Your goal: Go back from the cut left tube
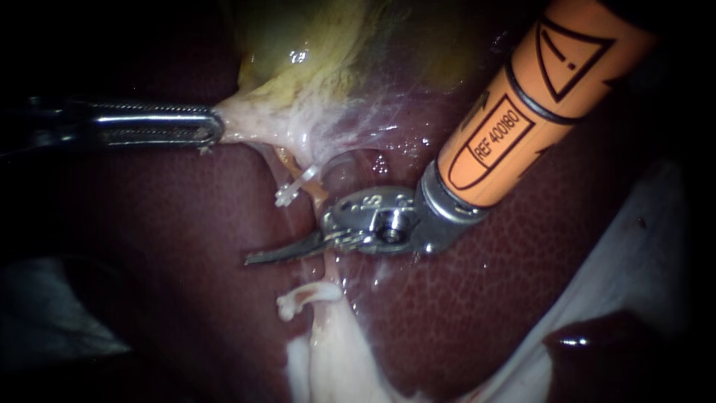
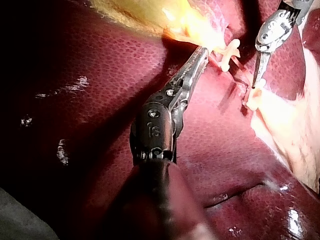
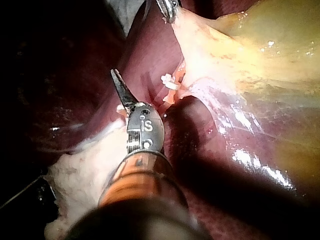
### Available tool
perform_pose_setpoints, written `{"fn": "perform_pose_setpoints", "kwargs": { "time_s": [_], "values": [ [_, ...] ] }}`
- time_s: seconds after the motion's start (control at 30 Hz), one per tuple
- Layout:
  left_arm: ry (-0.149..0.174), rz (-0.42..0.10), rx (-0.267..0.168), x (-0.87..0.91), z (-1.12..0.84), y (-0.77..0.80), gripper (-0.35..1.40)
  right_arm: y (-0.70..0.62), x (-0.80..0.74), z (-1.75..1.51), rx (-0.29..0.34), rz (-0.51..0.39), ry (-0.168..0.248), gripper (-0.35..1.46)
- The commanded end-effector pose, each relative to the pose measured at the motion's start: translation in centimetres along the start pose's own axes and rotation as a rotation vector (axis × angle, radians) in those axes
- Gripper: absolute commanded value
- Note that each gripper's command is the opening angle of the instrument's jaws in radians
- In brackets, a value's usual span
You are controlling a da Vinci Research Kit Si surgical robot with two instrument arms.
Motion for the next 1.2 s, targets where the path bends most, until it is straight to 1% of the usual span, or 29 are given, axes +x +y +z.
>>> {"fn": "perform_pose_setpoints", "kwargs": {
  "time_s": [0.03,0.07,0.1,0.13,0.17,0.2,0.3,0.37,0.47,0.57,0.6,0.7,0.77,0.87,0.93,1.07,1.17,1.2],
  "values": [
    [0.0,0.0,-0.003,0.0,0.0,0.0,-0.35,0.0,0.0,0.0,0.003,-0.001,-0.001,-0.35],
    [0.0,0.0,-0.003,0.0,0.0,0.0,-0.35,0.0,0.0,0.01,0.006,-0.018,-0.002,-0.35],
    [0.0,0.0,-0.003,0.0,0.0,0.0,-0.35,0.0,0.0,0.01,0.003,-0.024,-0.001,0.09],
    [0.0,0.0,-0.003,0.0,0.0,0.0,-0.35,0.0,0.0,0.02,-0.006,-0.025,0.004,0.39],
    [0.0,0.0,-0.003,-0.01,0.0,-0.01,-0.35,0.01,0.01,0.03,-0.017,-0.024,0.01,0.88],
    [0.0,0.0,-0.003,-0.01,0.0,-0.01,-0.35,0.01,0.02,0.03,-0.026,-0.024,0.016,1.18],
    [0.0,0.001,-0.003,-0.01,0.0,-0.01,-0.35,0.02,0.03,0.05,-0.027,-0.031,0.04,1.38],
    [-0.001,0.001,-0.003,-0.01,0.0,-0.01,-0.35,0.02,0.03,0.05,-0.023,-0.026,0.055,1.43],
    [-0.001,0.001,-0.004,-0.01,0.0,-0.01,-0.35,0.0,0.02,0.04,-0.022,-0.026,0.054,1.43],
    [-0.001,0.002,-0.004,-0.02,0.0,-0.02,-0.35,-0.07,-0.01,-0.01,-0.032,-0.028,0.057,1.45],
    [-0.001,0.002,-0.004,-0.03,0.0,-0.03,-0.35,-0.11,-0.02,-0.04,-0.044,-0.028,0.06,1.45],
    [-0.001,0.002,-0.005,-0.03,0.0,-0.04,-0.35,-0.25,-0.05,-0.18,-0.108,-0.024,0.079,1.45],
    [-0.001,0.002,-0.005,-0.03,0.0,-0.06,-0.35,-0.36,-0.04,-0.32,-0.151,-0.053,0.091,1.45],
    [-0.001,0.003,-0.007,-0.04,0.0,-0.08,-0.35,-0.51,0.0,-0.57,-0.23,-0.107,0.09,1.45],
    [-0.001,0.003,-0.007,-0.04,-0.01,-0.08,-0.35,-0.6,0.01,-0.74,-0.274,-0.144,0.069,1.45],
    [-0.001,0.003,-0.007,-0.04,-0.01,-0.08,-0.35,-0.76,0.01,-1.11,-0.363,-0.208,-0.033,1.45],
    [-0.001,0.003,-0.007,-0.04,-0.01,-0.08,-0.35,-0.85,0.0,-1.37,-0.41,-0.238,-0.082,1.45],
    [-0.001,0.003,-0.007,-0.04,-0.01,-0.08,-0.35,-0.88,-0.01,-1.45,-0.424,-0.251,-0.093,1.45]
  ]
}}
